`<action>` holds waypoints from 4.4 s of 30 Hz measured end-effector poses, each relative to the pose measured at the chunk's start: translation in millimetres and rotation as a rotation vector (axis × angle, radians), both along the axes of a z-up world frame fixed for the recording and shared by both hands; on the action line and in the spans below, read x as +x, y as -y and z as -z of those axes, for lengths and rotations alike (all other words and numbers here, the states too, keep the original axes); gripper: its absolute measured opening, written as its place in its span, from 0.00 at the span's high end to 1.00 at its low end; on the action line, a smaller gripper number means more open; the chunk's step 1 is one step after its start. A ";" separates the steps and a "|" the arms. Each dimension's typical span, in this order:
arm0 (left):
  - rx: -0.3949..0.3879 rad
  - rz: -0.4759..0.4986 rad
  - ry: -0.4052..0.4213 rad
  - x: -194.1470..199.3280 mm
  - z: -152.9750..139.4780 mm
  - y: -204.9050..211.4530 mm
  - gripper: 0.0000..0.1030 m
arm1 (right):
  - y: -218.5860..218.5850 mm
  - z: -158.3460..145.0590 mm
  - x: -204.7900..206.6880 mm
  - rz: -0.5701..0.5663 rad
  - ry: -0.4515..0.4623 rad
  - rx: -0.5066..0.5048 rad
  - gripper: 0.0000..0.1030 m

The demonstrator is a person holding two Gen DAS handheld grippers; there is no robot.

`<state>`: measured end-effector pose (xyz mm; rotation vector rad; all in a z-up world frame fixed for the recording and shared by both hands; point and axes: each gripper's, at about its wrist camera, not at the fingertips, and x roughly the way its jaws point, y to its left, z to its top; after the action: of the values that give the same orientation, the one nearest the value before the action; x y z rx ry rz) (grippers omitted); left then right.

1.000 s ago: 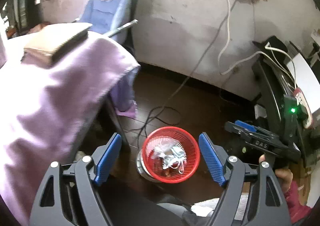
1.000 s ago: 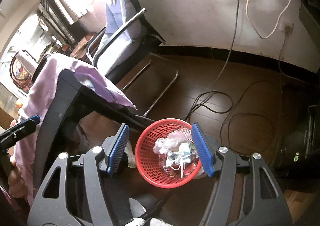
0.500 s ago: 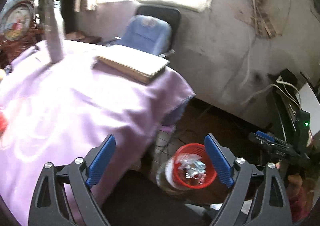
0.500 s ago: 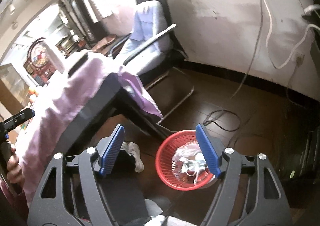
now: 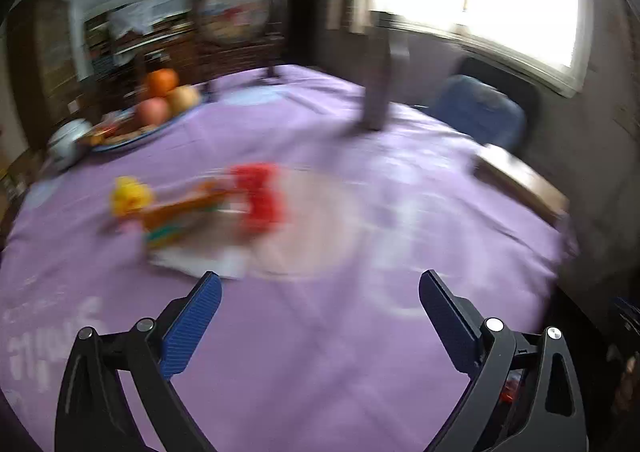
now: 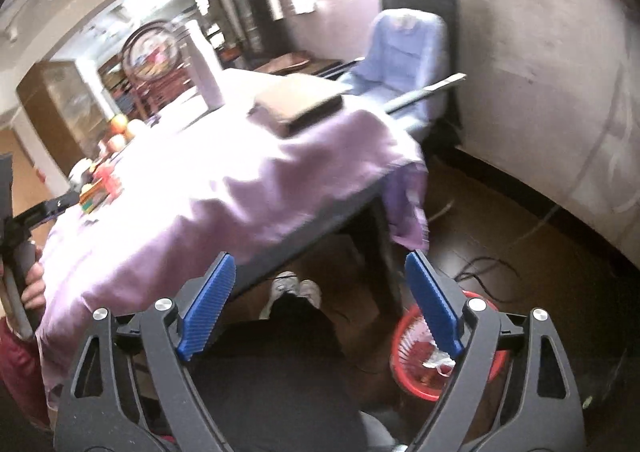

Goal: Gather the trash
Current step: 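Move both open tools back over the table toward the remaining items, then grasp the red mesh net with the right tool, then grasp the orange-purple box with the left tool while the right tool holds the red net, then carry the box and red net to the wastebasket and open the right tool over it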

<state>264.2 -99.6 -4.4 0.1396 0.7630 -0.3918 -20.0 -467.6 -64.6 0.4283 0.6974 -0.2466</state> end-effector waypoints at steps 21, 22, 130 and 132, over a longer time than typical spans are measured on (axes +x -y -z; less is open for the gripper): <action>-0.098 -0.169 -0.163 128.7 33.6 -105.5 0.05 | -159.3 -42.4 169.8 -0.404 0.006 -0.063 0.13; -0.091 -0.176 -0.153 127.7 32.3 -106.0 0.05 | -168.4 -43.7 181.6 -0.427 0.003 -0.057 0.13; -0.069 -0.099 -0.252 65.4 49.1 -76.9 0.40 | -112.0 -47.8 145.3 -0.398 0.163 0.120 0.71; -0.079 -0.091 -0.259 61.3 49.3 -79.2 0.49 | -107.6 -47.7 140.0 -0.392 0.167 0.121 0.71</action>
<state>325.5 -20.5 -53.6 -0.0213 1.0037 -0.3571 120.0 -360.0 -16.9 0.4129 0.6191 0.2000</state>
